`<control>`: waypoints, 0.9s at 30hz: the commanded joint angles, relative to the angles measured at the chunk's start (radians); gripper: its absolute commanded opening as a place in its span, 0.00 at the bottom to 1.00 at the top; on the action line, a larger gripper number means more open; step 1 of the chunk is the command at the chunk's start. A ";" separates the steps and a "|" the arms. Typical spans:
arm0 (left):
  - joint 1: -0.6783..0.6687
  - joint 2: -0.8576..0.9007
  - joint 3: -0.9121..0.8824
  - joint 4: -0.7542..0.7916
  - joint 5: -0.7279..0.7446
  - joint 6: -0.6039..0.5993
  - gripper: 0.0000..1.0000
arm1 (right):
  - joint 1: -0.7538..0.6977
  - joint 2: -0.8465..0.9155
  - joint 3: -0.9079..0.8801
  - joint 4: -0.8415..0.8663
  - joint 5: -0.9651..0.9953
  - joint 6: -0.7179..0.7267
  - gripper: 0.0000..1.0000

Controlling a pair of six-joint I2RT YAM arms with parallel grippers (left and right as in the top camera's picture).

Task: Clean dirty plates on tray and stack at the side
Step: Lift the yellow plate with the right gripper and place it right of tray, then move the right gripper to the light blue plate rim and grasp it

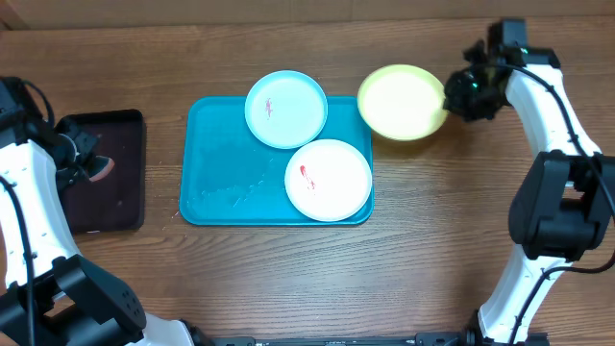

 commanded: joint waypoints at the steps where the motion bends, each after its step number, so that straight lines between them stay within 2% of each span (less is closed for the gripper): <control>1: -0.022 0.011 -0.009 0.005 0.010 -0.013 0.04 | -0.066 0.002 -0.068 0.072 -0.010 0.032 0.04; 6: -0.028 0.011 -0.009 0.005 0.010 -0.013 0.04 | -0.119 0.003 -0.160 0.164 -0.008 0.033 0.04; 7: -0.028 0.011 -0.009 0.005 0.010 -0.013 0.04 | -0.125 0.003 -0.164 0.166 -0.007 0.032 0.08; 9: -0.028 0.011 -0.009 0.005 0.011 -0.013 0.04 | -0.128 0.005 -0.164 0.166 -0.008 0.032 0.30; 10: -0.030 0.011 -0.009 0.005 0.011 -0.013 0.04 | -0.128 0.005 -0.164 0.166 -0.008 0.032 0.33; 14: -0.032 0.011 -0.009 0.005 0.011 -0.013 0.04 | -0.123 0.003 -0.127 0.121 -0.019 0.032 0.37; 19: -0.033 0.011 -0.009 0.016 0.011 -0.013 0.04 | -0.120 -0.032 0.042 -0.026 -0.077 0.026 0.41; 20: -0.035 0.011 -0.009 0.017 0.011 -0.013 0.04 | -0.116 -0.041 0.086 -0.051 -0.127 0.014 0.45; 21: -0.038 0.011 -0.009 0.018 0.011 -0.013 0.04 | -0.108 -0.048 0.124 -0.064 -0.187 -0.002 0.53; 23: -0.047 0.011 -0.010 0.018 0.011 -0.013 0.04 | -0.081 -0.055 0.185 -0.060 -0.317 -0.032 0.97; 24: -0.053 0.012 -0.010 0.018 0.011 -0.013 0.04 | -0.062 -0.055 0.202 -0.043 -0.352 -0.037 1.00; 27: -0.075 0.017 -0.010 0.020 0.011 -0.013 0.04 | 0.026 -0.050 0.205 0.063 -0.334 -0.039 0.99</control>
